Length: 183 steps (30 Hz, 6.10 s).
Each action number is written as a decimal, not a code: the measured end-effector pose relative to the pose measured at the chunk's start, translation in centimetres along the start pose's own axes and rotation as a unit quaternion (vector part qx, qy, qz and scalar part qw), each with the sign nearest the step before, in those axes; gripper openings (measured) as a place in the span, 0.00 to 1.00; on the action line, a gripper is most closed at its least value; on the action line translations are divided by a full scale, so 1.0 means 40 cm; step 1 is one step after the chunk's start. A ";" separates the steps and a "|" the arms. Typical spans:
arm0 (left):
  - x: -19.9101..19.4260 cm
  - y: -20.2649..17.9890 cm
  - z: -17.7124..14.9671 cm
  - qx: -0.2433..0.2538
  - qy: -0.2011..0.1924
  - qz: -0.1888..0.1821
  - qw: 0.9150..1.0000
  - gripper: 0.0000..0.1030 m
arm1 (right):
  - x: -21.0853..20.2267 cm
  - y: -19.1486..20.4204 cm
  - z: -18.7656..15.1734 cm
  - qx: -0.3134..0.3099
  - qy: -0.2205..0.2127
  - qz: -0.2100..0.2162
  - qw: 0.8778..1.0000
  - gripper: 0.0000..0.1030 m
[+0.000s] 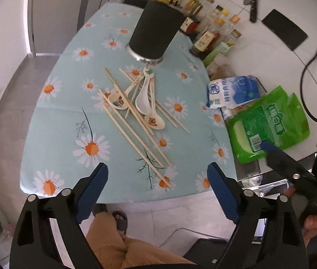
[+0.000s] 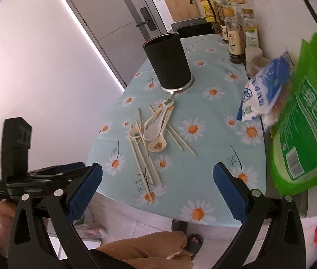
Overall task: Organize utensils
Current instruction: 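Lower the left tool over the chopsticks and close on one chopstick, then lift the chopstick with the left tool while the right tool grasps another chopstick, then carry both chopsticks over the black holder and open both tools to drop them in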
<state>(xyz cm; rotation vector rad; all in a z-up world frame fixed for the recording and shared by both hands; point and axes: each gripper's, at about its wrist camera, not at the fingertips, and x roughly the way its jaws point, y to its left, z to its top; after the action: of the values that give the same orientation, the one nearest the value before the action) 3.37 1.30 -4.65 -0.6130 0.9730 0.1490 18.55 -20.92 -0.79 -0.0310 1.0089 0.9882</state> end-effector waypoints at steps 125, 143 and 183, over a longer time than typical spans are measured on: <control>0.143 0.382 0.282 -0.111 0.018 -0.053 0.992 0.03 | 0.835 0.135 0.335 -0.120 0.397 -0.012 0.910 0.06; 0.139 0.361 0.344 -0.086 0.013 -0.045 0.995 0.03 | 0.695 0.095 0.387 -0.105 0.348 0.030 0.931 0.06; -0.063 -0.003 0.717 0.189 -0.255 -0.113 0.942 0.03 | 0.188 0.014 0.691 -0.027 -0.148 0.050 0.987 0.06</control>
<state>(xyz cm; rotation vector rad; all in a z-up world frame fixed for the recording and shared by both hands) 22.88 17.32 9.19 -0.3012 0.4050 -0.0844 38.47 -3.26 9.79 0.1205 0.7160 1.0746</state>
